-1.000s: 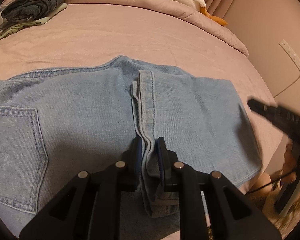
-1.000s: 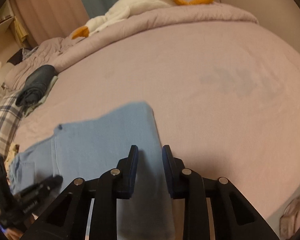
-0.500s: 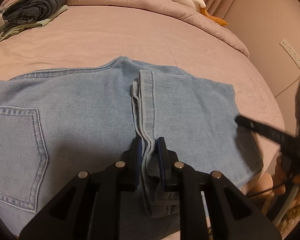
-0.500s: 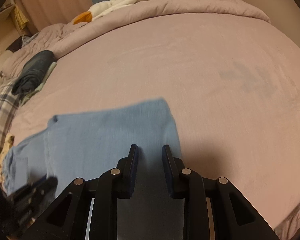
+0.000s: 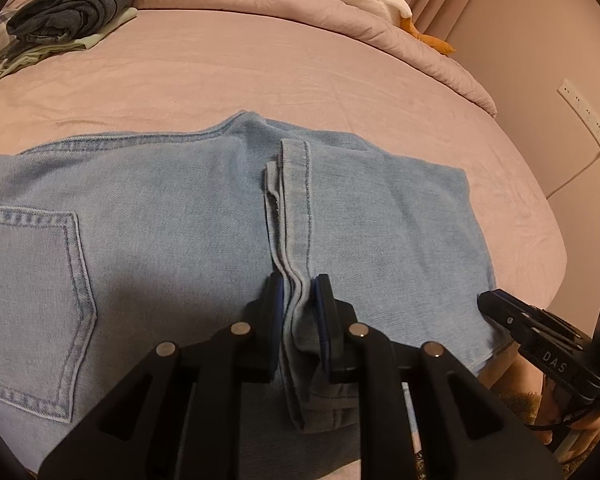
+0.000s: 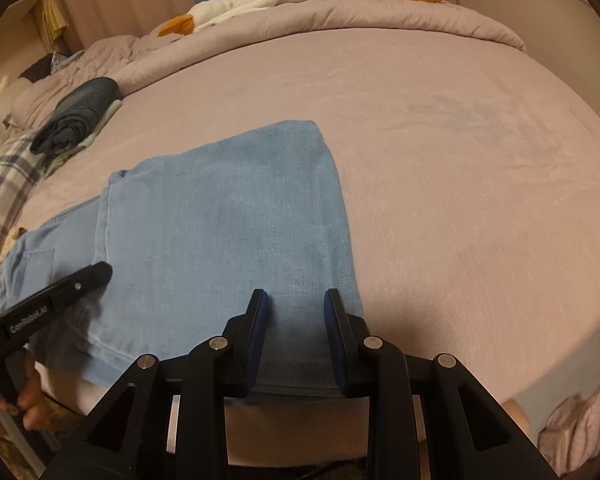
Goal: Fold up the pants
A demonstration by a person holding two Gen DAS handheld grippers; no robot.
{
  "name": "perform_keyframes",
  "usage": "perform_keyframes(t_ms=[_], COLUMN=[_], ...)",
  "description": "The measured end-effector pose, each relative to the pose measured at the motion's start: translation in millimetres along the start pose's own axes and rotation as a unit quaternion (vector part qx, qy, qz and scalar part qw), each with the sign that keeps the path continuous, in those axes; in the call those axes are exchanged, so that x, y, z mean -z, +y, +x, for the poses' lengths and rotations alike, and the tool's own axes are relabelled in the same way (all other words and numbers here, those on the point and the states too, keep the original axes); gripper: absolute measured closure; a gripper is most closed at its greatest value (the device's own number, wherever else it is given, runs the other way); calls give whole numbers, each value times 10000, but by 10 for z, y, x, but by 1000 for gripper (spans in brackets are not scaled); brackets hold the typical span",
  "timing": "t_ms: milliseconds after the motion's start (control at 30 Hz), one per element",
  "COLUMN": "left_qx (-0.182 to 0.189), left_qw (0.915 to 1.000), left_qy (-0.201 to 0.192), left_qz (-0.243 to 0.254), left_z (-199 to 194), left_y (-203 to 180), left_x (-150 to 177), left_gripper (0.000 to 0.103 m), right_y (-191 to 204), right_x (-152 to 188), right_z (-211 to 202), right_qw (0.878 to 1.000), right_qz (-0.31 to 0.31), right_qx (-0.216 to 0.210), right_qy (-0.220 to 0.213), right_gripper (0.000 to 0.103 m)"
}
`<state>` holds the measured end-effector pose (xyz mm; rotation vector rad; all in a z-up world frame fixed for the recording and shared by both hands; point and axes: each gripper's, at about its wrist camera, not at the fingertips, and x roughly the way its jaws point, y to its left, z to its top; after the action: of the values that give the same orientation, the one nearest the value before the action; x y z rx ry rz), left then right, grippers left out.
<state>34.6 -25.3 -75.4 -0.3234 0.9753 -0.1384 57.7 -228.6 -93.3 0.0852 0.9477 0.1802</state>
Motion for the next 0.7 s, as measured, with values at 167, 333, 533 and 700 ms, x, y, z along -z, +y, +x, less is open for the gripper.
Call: perform_keyframes(t_ms=[167, 333, 533, 700], left_qx=[-32, -40, 5, 110], left_qw=[10000, 10000, 9999, 9999], left_qy=[3, 9, 1, -3], left_qz=[38, 47, 139, 96], left_z=[-19, -28, -77, -133], left_y=[-1, 1, 3, 32], left_x=[11, 19, 81, 162], left_gripper=[85, 84, 82, 79], right_y=[-28, -39, -30, 56], right_x=[-18, 41, 48, 74], right_z=[2, -21, -30, -27], right_qw=[10000, 10000, 9999, 9997], right_qz=[48, 45, 91, -18], right_qx=[-20, 14, 39, 170], right_qy=[-34, -87, -106, -173], right_gripper=[75, 75, 72, 63])
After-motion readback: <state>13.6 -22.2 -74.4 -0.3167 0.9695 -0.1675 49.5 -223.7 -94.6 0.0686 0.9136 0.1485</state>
